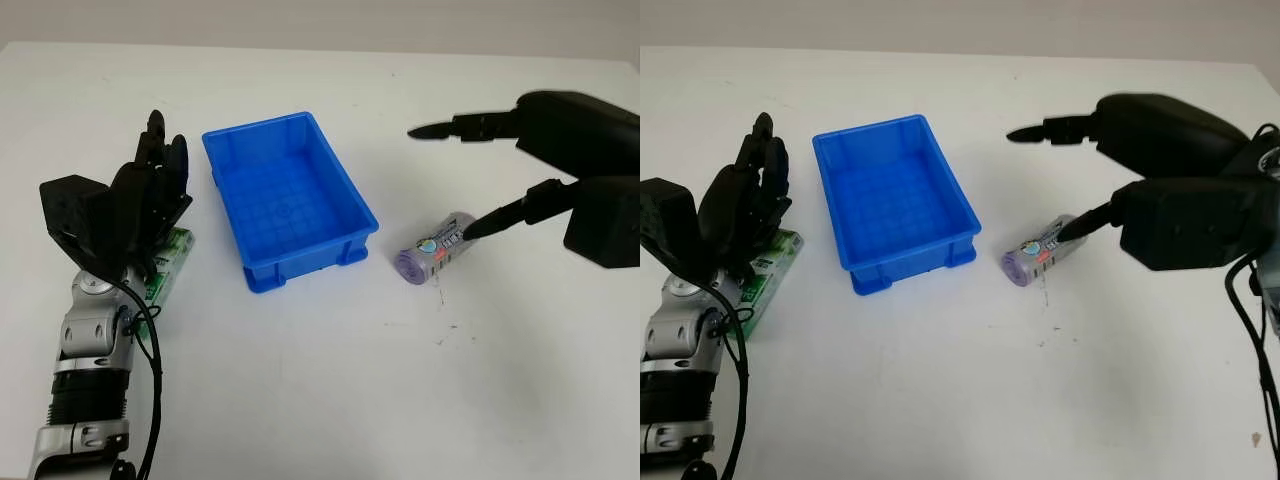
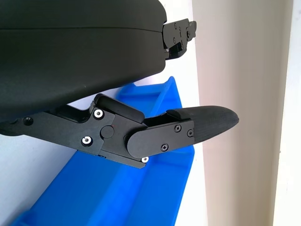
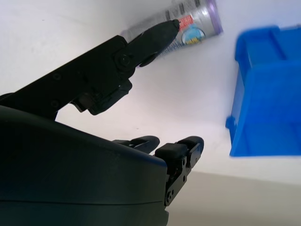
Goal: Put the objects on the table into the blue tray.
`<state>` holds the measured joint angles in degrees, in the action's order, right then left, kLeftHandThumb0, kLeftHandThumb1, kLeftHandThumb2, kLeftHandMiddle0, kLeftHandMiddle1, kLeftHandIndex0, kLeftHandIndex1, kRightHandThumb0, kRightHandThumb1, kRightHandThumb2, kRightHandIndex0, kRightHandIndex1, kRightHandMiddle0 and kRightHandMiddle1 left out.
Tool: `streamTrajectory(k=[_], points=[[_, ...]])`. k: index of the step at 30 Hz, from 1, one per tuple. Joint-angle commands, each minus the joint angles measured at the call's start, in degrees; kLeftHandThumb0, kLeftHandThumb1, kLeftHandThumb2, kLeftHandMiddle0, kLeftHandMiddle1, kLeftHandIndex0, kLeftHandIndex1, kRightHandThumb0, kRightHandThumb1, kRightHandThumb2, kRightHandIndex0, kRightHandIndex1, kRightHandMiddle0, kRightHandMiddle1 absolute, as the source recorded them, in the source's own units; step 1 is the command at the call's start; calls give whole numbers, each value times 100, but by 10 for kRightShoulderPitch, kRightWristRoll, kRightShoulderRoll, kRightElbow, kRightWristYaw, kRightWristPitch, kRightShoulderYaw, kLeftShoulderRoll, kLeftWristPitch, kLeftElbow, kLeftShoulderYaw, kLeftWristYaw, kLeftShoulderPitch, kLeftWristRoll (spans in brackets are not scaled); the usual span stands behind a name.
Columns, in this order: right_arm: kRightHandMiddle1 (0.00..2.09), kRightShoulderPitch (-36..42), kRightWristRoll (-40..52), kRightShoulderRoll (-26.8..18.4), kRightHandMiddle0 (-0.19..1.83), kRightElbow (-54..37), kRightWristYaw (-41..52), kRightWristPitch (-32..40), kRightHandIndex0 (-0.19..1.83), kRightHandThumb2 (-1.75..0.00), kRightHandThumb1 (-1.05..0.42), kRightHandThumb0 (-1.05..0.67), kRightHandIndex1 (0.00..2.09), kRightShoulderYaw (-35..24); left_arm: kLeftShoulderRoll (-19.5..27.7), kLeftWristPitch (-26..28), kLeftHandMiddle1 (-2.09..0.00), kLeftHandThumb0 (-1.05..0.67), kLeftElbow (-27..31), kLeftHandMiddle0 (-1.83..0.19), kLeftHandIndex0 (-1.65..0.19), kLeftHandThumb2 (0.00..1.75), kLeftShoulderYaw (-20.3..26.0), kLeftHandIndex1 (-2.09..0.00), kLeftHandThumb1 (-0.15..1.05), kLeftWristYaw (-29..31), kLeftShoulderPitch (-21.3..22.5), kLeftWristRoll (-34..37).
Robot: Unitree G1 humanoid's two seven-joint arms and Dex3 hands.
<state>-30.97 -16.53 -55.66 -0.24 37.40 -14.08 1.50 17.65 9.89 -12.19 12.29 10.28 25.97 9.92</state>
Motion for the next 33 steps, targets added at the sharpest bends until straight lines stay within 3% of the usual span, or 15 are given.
streamTrajectory(k=[1,19,22,26,27,30,31,33], points=[[4,7,-15,-5,40,23,-2,-36,37,-7,-72,-49,4,14,4,-7,-3,-82,1,19,19,62,1,-3,105,3,10,0],[5,73,-67,56,39,59,-49,-86,35,-6,-75,-35,5,57,5,4,-4,-82,13,18,17,61,-1,-4,105,-1,1,-5],[9,75,-86,61,49,66,-71,-103,45,-8,-81,-31,10,60,7,1,-5,-82,11,18,17,61,-2,-4,105,1,1,-7],[20,65,-121,62,74,90,-119,-148,74,-7,-86,-26,24,67,5,4,-4,-81,14,19,19,61,1,-3,105,3,2,-2],[27,61,-130,63,79,95,-126,-154,79,-6,-89,-23,37,70,5,5,-4,-81,16,19,19,61,1,-3,105,3,2,-3],[84,49,-154,66,63,115,-150,-171,56,-6,-93,-19,114,78,5,9,-4,-81,20,19,19,61,1,-4,105,-1,0,-4],[95,47,-162,66,60,118,-157,-172,52,-5,-93,-18,124,79,5,10,-4,-81,22,19,19,60,1,-4,105,-2,-1,-4],[119,42,-193,66,58,121,-183,-173,45,-5,-87,-28,163,82,5,11,-5,-81,23,19,19,60,1,-4,105,-3,-2,-5]])
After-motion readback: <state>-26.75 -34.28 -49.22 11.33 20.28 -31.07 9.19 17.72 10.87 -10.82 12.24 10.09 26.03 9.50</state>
